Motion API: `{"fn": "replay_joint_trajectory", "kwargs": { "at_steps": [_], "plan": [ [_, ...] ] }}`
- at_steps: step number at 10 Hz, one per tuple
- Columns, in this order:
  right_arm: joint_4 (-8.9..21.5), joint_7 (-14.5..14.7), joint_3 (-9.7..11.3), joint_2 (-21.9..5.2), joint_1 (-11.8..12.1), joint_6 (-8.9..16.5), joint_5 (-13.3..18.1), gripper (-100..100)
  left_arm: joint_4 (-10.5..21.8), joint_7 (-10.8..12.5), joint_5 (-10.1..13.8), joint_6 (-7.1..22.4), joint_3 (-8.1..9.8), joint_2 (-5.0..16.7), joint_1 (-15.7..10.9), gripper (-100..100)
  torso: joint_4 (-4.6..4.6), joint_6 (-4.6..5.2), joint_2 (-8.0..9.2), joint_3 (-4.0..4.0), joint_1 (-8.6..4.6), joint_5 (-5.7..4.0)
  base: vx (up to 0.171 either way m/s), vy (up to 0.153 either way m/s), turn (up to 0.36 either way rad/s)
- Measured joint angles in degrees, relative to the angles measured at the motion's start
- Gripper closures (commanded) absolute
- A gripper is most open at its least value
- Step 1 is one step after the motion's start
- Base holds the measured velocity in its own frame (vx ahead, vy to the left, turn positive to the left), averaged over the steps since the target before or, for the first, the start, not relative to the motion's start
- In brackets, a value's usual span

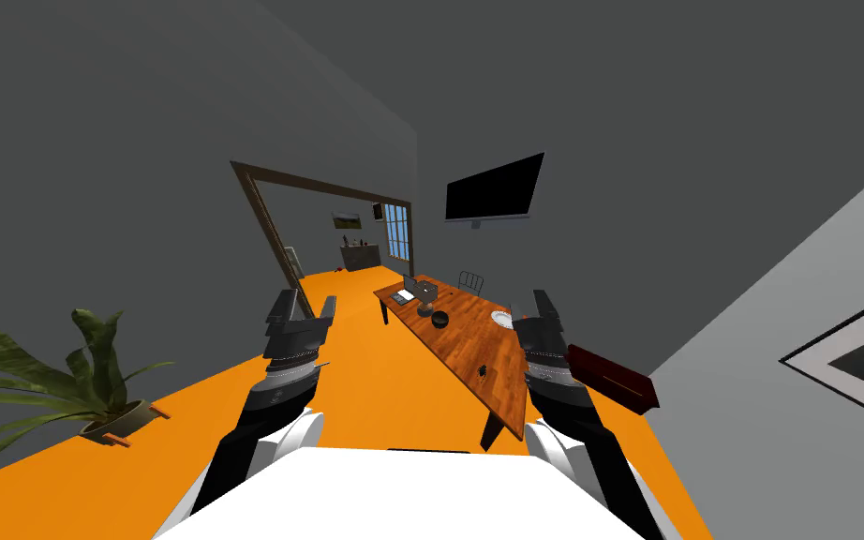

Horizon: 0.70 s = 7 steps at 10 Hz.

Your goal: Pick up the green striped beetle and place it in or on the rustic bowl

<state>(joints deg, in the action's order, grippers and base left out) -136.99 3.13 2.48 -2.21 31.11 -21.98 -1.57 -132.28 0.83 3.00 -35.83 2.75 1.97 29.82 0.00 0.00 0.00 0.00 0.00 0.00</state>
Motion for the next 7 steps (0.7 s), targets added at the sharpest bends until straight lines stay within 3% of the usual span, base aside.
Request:
{"fn": "replay_joint_trajectory", "kwargs": {
  "at_steps": [7],
  "plan": [
    [8.37,-9.12,-3.67,-5.2,-1.39,2.06,-6.07,-100,0.0,0.0,0.0,0.0,0.0,0.0,0.0,0,0.0,-0.02,0.02,0.01,-0.03,-0.01,-0.013,-0.003,0.116]
  ]
}}
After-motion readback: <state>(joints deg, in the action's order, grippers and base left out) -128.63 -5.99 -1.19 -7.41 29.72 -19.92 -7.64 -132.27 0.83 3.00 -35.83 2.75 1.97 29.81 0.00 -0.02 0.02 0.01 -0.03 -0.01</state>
